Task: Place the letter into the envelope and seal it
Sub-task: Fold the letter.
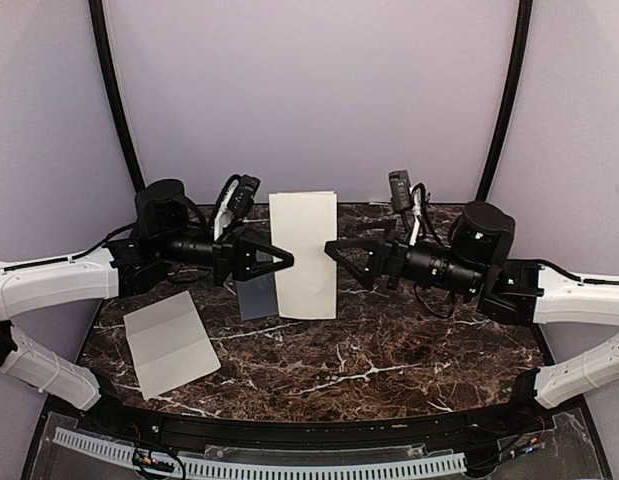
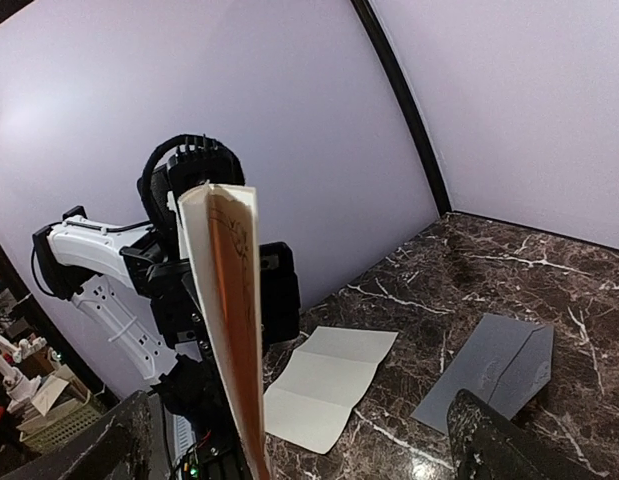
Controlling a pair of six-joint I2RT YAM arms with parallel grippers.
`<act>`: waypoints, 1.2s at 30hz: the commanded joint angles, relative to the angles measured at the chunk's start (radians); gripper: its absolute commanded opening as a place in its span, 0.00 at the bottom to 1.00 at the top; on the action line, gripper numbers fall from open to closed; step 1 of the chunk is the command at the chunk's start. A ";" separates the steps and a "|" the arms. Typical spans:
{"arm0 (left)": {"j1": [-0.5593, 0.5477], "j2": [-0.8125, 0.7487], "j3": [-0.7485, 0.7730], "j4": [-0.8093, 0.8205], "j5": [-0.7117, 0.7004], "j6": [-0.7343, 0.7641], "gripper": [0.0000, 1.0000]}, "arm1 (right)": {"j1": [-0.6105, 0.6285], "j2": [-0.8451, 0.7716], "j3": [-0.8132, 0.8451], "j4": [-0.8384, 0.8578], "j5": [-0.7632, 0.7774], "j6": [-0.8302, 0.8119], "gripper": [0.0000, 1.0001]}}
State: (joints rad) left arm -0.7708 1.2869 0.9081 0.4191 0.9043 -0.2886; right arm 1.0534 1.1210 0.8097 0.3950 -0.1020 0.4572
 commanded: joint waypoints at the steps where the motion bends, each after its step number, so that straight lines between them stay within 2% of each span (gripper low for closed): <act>1: -0.002 -0.017 0.023 0.020 0.102 0.017 0.00 | -0.014 0.033 0.050 -0.054 -0.190 -0.022 0.99; 6: -0.004 -0.014 0.027 0.022 0.138 0.018 0.00 | -0.014 0.109 0.104 -0.076 -0.295 -0.027 0.99; 9: -0.005 -0.012 0.031 0.013 0.136 0.025 0.00 | -0.008 0.143 0.124 -0.051 -0.350 -0.022 0.89; 15: -0.005 -0.010 0.038 -0.003 0.136 0.033 0.00 | -0.006 0.143 0.115 -0.010 -0.351 -0.014 0.47; 20: -0.006 -0.009 0.043 -0.017 0.133 0.040 0.00 | -0.006 0.111 0.081 0.043 -0.337 0.004 0.17; 21: -0.007 -0.005 0.045 -0.019 0.133 0.038 0.00 | -0.005 0.108 0.079 0.046 -0.332 0.003 0.06; 22: -0.007 -0.003 0.045 -0.020 0.135 0.038 0.00 | -0.004 0.107 0.078 0.044 -0.327 0.004 0.00; 26: -0.007 0.003 0.053 -0.026 0.148 0.036 0.04 | -0.005 0.101 0.075 0.042 -0.304 0.001 0.00; 27: -0.007 0.006 0.054 -0.029 0.149 0.036 0.17 | -0.004 0.094 0.071 0.047 -0.291 0.002 0.00; 28: -0.008 0.007 0.055 -0.031 0.150 0.035 0.25 | -0.005 0.087 0.066 0.056 -0.279 0.004 0.00; 29: -0.008 0.008 0.055 -0.033 0.146 0.037 0.38 | -0.005 0.079 0.059 0.068 -0.267 0.006 0.00; 30: -0.009 0.010 0.056 -0.034 0.146 0.038 0.46 | -0.004 0.069 0.050 0.083 -0.254 0.011 0.00; 32: -0.010 0.013 0.060 -0.043 0.143 0.044 0.50 | -0.005 0.047 0.030 0.114 -0.229 0.019 0.00; 36: -0.019 0.020 0.066 -0.064 0.145 0.059 0.43 | -0.006 0.015 0.007 0.149 -0.199 0.031 0.00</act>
State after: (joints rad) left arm -0.7792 1.3033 0.9436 0.3790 1.0325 -0.2527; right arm 1.0428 1.1786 0.8387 0.4435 -0.3531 0.4706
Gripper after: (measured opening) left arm 0.454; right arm 0.004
